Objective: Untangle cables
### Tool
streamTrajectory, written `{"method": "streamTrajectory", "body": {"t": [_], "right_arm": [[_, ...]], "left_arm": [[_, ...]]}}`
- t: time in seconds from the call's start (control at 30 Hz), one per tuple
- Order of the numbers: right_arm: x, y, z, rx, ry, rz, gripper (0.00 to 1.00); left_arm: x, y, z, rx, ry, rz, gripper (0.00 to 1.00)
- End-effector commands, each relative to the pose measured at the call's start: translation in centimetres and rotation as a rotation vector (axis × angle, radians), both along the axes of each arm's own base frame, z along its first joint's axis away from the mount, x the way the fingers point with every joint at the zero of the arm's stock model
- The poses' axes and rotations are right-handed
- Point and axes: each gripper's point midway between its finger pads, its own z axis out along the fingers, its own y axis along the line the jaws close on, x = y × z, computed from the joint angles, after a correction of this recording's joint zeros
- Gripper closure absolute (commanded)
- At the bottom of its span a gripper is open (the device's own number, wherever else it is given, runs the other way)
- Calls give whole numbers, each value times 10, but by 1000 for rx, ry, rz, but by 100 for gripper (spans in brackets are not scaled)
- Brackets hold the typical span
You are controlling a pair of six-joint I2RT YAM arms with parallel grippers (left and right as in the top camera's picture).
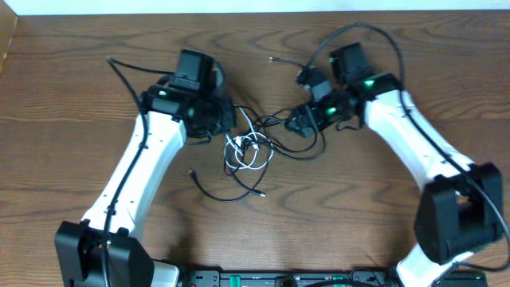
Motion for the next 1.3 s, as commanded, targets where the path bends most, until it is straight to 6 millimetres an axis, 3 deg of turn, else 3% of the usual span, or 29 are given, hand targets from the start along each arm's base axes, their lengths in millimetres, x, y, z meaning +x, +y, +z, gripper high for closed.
{"method": "streamTrajectory", "body": {"t": [0.0,0.2,0.37,0.53,0.57,0.63,0.83,0.9,0.97,1.03,1.07,1.17,1.27], "right_arm": [[-8,26,-21,5,0,115,20],[-24,76,-37,107,-38,310,20],[-24,101,-53,138,-69,361,21],[-17,109,-65,153,-60,326,25],[-16,110,-65,156,-65,325,29],[-16,111,-65,156,-66,326,46],[-22,119,-67,148,-71,348,44],[-23,118,-71,119,-78,344,57],[-24,118,-72,107,-79,343,78],[-24,119,-71,112,-60,323,88],[-23,119,-68,119,-39,289,97],[-19,118,-44,165,27,181,99],[-18,118,22,332,22,197,99]], "left_arm": [[8,26,3,-26,32,170,92],[4,27,2,-47,60,173,92],[3,27,2,-46,63,173,92],[1,27,1,-44,71,174,92],[1,27,1,-44,71,174,92],[1,27,1,-44,71,174,92],[-7,29,-2,-35,104,175,92],[-7,29,-2,-35,106,175,92],[-7,29,-2,-35,106,175,92],[-8,29,-2,-35,109,175,92],[-9,29,-2,-34,113,175,92],[-13,29,-4,-30,130,176,92],[-16,30,-5,-25,145,174,92]]}}
